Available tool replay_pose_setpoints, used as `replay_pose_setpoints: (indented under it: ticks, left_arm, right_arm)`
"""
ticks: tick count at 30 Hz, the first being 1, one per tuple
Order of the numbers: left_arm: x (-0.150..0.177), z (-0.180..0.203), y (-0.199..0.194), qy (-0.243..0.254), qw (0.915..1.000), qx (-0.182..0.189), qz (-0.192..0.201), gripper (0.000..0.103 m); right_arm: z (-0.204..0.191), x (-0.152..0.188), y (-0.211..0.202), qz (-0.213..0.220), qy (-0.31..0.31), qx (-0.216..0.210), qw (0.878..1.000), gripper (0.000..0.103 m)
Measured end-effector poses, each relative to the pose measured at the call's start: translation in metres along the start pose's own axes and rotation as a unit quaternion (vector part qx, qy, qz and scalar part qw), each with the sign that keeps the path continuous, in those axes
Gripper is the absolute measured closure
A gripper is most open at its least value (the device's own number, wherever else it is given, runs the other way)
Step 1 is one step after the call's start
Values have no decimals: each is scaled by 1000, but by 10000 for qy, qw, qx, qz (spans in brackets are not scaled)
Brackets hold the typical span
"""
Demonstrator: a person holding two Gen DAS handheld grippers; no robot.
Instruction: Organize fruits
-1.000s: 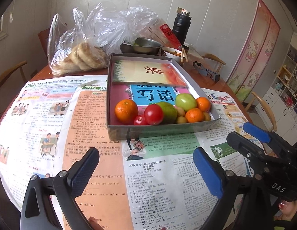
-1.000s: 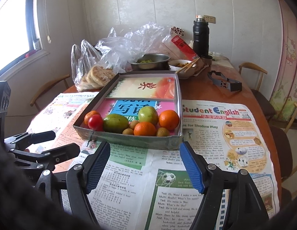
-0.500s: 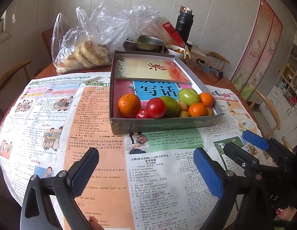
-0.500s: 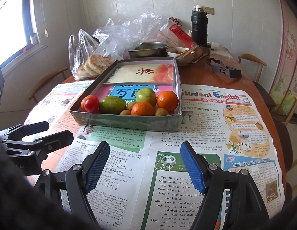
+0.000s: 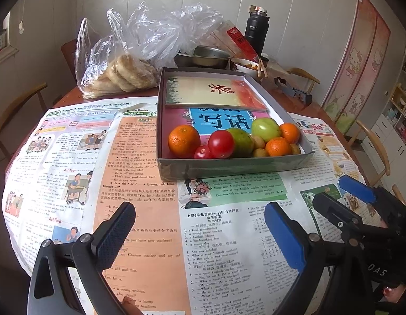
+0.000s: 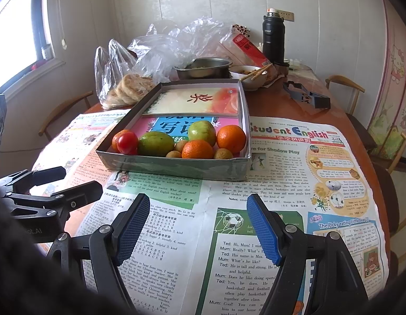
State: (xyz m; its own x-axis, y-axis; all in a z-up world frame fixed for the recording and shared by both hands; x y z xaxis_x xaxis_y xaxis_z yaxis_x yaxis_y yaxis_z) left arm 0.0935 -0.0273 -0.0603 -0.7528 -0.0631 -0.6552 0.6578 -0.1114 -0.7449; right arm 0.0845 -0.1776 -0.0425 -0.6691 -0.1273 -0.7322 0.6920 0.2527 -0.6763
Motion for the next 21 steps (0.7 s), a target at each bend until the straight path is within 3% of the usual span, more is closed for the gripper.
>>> replay_pose_setpoints:
  ticks: [21]
  left_arm:
    - [0,-3,-2,59,9998,-168,34,4]
  right_arm:
    - [1,0,1,-11,-5,59,10000,25]
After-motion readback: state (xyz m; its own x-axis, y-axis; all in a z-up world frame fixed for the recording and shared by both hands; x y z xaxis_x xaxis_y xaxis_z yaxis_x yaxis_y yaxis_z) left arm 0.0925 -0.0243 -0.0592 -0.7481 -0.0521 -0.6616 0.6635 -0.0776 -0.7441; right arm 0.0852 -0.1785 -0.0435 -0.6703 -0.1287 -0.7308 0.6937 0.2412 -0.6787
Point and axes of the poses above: each gripper's, at about its wrist camera, not at the fingertips, and y roughly the way its jaws point, z to its right, x to its underside, the point moved 7 cm from there along y, roughly the way its jaws point, and after that the axes turned 2 degrees about z, right-handed, at the moved point
